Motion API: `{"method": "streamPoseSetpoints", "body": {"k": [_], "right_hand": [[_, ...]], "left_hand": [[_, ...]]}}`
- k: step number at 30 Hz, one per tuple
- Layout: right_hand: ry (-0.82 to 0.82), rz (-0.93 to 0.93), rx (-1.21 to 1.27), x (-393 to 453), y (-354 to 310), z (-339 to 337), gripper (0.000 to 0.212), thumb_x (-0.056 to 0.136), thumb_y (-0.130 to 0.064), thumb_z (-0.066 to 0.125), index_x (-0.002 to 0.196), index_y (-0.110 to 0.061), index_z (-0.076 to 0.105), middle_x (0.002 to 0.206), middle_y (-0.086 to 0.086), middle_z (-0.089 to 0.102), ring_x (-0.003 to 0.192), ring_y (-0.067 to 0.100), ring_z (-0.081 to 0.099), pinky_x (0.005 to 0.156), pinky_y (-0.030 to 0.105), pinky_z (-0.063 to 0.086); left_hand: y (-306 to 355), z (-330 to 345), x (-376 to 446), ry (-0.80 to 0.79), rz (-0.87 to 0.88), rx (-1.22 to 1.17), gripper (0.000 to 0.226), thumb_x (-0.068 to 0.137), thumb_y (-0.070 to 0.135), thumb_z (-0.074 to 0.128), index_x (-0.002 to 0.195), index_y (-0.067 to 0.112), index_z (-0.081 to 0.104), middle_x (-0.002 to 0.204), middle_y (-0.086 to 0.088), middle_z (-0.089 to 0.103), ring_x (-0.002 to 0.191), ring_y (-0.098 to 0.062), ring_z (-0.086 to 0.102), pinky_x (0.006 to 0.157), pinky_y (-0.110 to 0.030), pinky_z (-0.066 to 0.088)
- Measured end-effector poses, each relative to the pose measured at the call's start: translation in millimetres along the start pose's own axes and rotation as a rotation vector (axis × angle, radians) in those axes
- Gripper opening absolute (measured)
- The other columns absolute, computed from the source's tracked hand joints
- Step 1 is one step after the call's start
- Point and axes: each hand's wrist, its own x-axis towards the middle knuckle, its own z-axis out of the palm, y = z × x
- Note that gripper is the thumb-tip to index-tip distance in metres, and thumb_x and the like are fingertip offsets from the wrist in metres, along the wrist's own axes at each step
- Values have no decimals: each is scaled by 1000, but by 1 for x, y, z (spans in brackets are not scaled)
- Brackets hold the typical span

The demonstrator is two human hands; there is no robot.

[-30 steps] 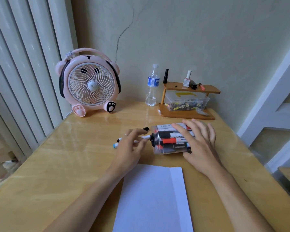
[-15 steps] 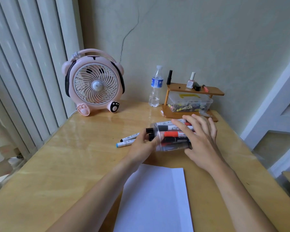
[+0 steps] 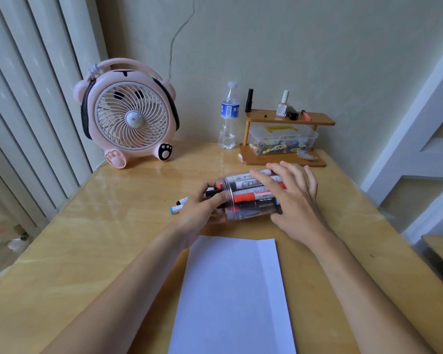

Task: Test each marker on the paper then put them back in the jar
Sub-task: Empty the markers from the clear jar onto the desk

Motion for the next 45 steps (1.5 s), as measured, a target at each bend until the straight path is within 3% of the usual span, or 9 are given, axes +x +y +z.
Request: {"method": "streamPoseSetpoints", "body": {"k": [6,11,16,23,27,33,37,41,45], "right_hand": [[9,26,-14,-2,5,-2,113,66,-2,82,156,-45,29,157,-5,33,153,26,22,126,57,6],[-24,13,-30,-3,0,4,116,61,1,79,156,-45,30,157,-7,32,153,25,23,126,56,5],[-37,44,33,-4,8,7,113,64,-4,80,155,-48,29,156,-9,32,153,22,21,126,51,2],[-43,113,72,-12,30,6,111,65,-6,81,154,-47,30,155,-9,33,152,20,20,126,48,2],[-55,141,53,-18,43,8,113,61,-5,81,154,-47,32,154,-8,34,151,21,23,126,49,3],[-43,128,21,-18,46,10,115,58,-5,79,154,-47,32,154,-6,35,151,24,24,125,49,4],[-39,126,20,-18,46,10,114,59,-6,79,155,-47,32,154,-6,35,152,25,24,126,49,4],[-43,110,7,-16,46,9,116,57,-5,78,154,-47,32,153,-7,35,152,24,24,125,52,7],[-28,125,-33,-15,51,3,117,57,-4,80,154,-46,33,155,-7,35,152,24,24,125,55,6]], "left_hand": [[8,-14,0,6,-78,-55,8,98,19,60,104,21,56,101,-7,64,77,-23,63,70,-34,56],[2,-4,-5,-21,-125,-92,41,93,45,71,124,21,62,122,-6,69,106,-31,73,88,-51,61],[-1,1,-2,76,-21,-52,27,94,40,69,115,22,68,103,-3,68,82,-20,67,69,-29,58],[-1,-16,1,132,112,59,21,96,27,70,114,15,68,95,4,72,85,-13,68,64,-24,55],[-4,-33,0,171,236,256,11,101,25,65,108,16,67,86,11,71,81,-6,67,69,-21,53],[-25,-37,7,293,412,705,17,101,32,60,118,35,59,106,12,59,110,-4,51,90,-16,38],[-34,-37,12,330,373,818,32,101,45,49,131,34,49,117,4,51,112,-10,44,97,-30,35],[-39,-35,16,417,328,1036,45,91,63,30,122,36,49,122,4,46,113,-18,37,99,-39,31],[-40,-34,15,521,293,1136,39,91,57,29,110,31,51,127,2,46,123,-20,40,107,-43,22]]}}
